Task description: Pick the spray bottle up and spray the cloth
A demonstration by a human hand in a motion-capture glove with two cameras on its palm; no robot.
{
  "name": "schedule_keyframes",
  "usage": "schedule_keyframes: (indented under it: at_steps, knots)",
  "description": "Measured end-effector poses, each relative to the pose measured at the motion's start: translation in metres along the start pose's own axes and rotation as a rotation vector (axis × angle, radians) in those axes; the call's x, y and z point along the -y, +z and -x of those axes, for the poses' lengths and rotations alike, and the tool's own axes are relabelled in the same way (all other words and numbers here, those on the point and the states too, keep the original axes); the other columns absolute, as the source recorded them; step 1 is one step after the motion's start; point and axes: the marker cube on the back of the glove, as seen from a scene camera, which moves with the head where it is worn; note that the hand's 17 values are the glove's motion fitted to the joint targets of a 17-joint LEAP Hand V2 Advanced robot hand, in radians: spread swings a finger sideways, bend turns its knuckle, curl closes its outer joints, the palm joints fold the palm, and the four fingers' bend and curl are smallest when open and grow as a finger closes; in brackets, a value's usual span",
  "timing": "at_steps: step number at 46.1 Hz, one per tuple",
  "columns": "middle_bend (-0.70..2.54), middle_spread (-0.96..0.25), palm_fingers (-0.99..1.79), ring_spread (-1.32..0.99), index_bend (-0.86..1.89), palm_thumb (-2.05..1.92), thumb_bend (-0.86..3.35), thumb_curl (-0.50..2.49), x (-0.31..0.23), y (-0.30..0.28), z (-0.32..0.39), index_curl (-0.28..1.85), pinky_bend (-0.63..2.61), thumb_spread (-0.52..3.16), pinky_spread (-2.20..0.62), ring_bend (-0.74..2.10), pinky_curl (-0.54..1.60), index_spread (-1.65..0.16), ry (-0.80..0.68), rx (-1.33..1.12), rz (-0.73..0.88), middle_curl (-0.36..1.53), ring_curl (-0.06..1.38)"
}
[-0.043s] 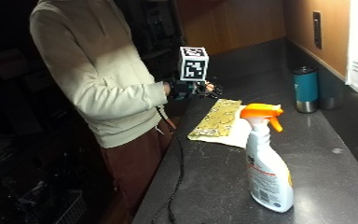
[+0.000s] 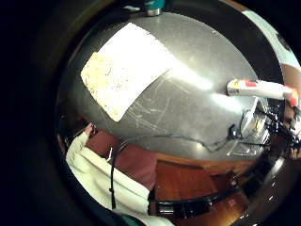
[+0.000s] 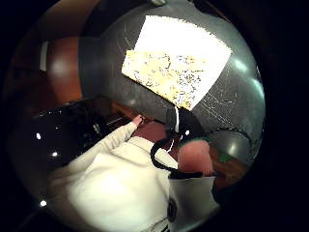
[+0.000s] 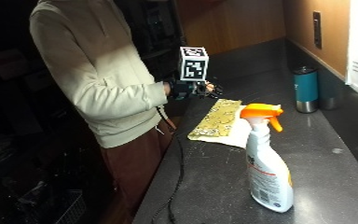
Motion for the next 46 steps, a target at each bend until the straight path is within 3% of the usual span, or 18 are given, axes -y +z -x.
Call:
schedule_keyframes:
  at_steps: [2, 4, 25, 46]
  knots:
    - [0.23, -0.02, 0.30, 0.03, 0.29, 0.57, 0.34, 0.16, -0.046, -0.015, -0.048, 0.12, 0.29, 0.55, 0.13, 0.19, 0.10, -0.26, 0.099, -0.101, -0.010, 0.09, 0.05]
    - [0.23, -0.02, 0.30, 0.03, 0.28, 0.59, 0.33, 0.19, -0.056, -0.018, -0.059, 0.15, 0.29, 0.64, 0.14, 0.19, 0.13, -0.29, 0.117, -0.131, -0.012, 0.11, 0.07]
    - [0.20, -0.03, 0.28, 0.05, 0.22, 0.68, 0.18, 0.33, -0.059, -0.021, -0.055, 0.28, 0.26, 0.98, 0.20, 0.18, 0.23, -0.38, 0.103, -0.152, -0.038, 0.23, 0.13]
    - [0.18, -0.02, 0.32, 0.03, 0.17, 0.77, 0.06, 0.42, -0.069, -0.030, -0.058, 0.31, 0.24, 1.02, 0.18, 0.21, 0.29, -0.38, 0.133, -0.105, -0.238, 0.27, 0.19]
